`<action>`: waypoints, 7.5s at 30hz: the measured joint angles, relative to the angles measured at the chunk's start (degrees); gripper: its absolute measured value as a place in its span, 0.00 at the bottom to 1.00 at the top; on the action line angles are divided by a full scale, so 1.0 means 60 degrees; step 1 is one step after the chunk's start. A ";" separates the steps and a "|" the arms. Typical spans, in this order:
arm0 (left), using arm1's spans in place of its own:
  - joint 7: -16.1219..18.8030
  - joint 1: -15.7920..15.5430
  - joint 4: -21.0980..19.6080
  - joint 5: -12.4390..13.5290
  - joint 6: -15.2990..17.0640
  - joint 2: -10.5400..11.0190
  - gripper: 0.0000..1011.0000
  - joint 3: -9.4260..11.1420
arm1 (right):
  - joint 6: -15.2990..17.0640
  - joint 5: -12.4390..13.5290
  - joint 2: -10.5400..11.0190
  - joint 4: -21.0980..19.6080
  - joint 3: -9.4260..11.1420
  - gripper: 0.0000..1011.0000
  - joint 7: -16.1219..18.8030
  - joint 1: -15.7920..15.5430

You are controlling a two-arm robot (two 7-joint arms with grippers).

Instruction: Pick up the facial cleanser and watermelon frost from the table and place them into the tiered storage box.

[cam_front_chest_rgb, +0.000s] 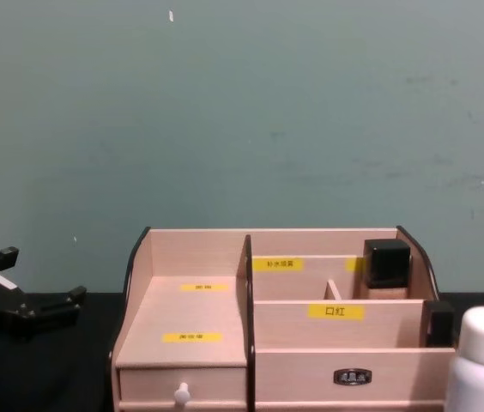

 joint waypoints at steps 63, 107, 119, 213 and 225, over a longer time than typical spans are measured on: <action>0.0000 0.0000 0.0000 0.0000 0.0000 0.0000 0.99 0.0000 | 0.3244 0.3372 0.3115 -0.6989 0.4287 0.99 0.1728 -0.5798; 0.0000 0.0000 0.0000 0.0000 0.0000 0.0000 0.99 0.0000 | 0.4568 0.2588 0.1176 -0.4886 0.1922 0.99 0.3072 -0.3142; 0.0000 0.0000 0.0000 0.0000 0.0000 0.0000 0.99 0.0000 | 0.4563 0.2180 0.0752 -0.4406 0.1659 0.99 0.3218 -0.2642; 0.0000 0.0000 0.0000 0.0000 0.0000 0.0000 0.99 0.0000 | 0.5952 0.2703 0.0480 -0.5645 0.1735 0.59 0.3636 -0.1348; 0.0000 0.0000 0.0000 0.0000 0.0000 0.0000 0.99 0.0000 | 0.5912 0.2451 0.0024 -0.5249 0.0734 0.59 0.3472 -0.0054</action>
